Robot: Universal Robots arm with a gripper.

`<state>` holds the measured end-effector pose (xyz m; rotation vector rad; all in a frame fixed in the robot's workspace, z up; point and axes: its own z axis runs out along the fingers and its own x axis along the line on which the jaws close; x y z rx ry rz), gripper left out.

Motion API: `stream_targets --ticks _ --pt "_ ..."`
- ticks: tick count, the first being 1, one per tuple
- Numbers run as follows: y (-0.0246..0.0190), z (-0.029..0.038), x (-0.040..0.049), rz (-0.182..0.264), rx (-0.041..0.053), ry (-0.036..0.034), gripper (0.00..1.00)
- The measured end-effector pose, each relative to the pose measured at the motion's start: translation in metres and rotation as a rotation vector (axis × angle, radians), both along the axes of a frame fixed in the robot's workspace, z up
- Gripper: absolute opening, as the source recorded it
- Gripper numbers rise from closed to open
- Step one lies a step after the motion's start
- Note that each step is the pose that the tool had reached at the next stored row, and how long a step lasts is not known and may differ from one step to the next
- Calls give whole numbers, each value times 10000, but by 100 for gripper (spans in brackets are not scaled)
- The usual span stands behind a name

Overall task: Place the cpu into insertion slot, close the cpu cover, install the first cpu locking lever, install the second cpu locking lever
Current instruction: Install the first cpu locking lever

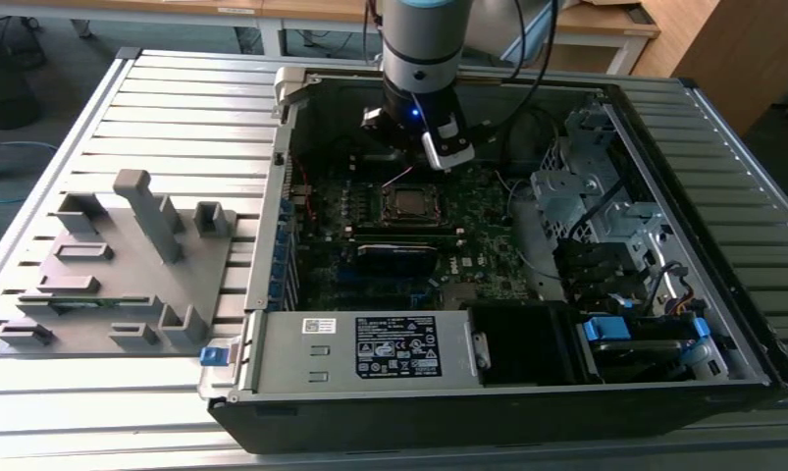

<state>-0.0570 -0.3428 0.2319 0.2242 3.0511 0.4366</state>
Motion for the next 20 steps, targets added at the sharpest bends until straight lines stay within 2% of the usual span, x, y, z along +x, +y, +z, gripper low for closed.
stream_targets --ticks 4,7,8,16,20 --pt "0 -12 0 2 -36 -9 10" --pt "0 -21 0 1 -192 -10 10" --pt "0 -29 0 2 -206 -10 10" --pt "7 -89 0 0 -178 -14 10" --pt "9 -96 0 2 -180 -12 10"
